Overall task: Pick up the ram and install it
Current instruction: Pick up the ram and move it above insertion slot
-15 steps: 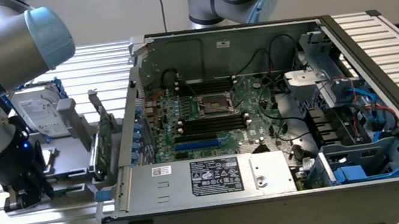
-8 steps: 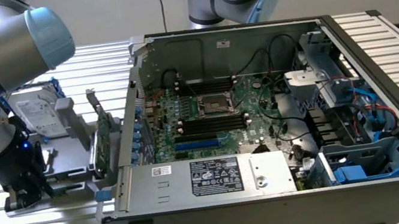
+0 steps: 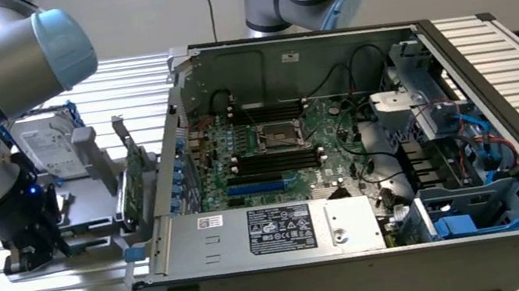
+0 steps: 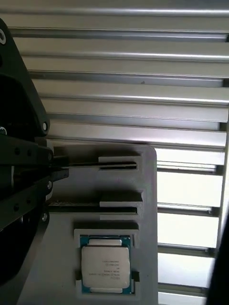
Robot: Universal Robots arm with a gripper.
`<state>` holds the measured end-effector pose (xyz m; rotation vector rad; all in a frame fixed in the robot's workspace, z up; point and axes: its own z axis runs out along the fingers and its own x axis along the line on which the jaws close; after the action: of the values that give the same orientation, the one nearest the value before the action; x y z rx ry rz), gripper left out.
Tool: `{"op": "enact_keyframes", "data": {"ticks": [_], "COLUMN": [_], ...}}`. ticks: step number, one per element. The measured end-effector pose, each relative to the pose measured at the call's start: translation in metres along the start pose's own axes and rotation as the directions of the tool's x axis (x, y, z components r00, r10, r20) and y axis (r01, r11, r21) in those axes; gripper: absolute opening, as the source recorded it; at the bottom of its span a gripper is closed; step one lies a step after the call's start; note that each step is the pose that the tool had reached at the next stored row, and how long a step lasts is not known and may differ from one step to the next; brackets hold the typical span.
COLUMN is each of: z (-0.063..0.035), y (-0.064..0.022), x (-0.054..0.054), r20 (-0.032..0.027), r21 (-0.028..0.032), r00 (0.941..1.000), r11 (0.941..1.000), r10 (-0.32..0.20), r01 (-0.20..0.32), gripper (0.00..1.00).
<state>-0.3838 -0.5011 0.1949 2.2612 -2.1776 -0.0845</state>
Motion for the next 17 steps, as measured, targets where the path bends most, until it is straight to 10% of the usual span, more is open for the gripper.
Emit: {"op": "enact_keyframes", "data": {"ticks": [17], "z": [-0.0256], "y": [0.001], "x": [-0.001], "r20": [0.0022], "r21": [0.0018], "r00": [0.9985], "r11": [0.9985], "r10": [0.054], "r01": [-0.054], "gripper": [0.14]}}
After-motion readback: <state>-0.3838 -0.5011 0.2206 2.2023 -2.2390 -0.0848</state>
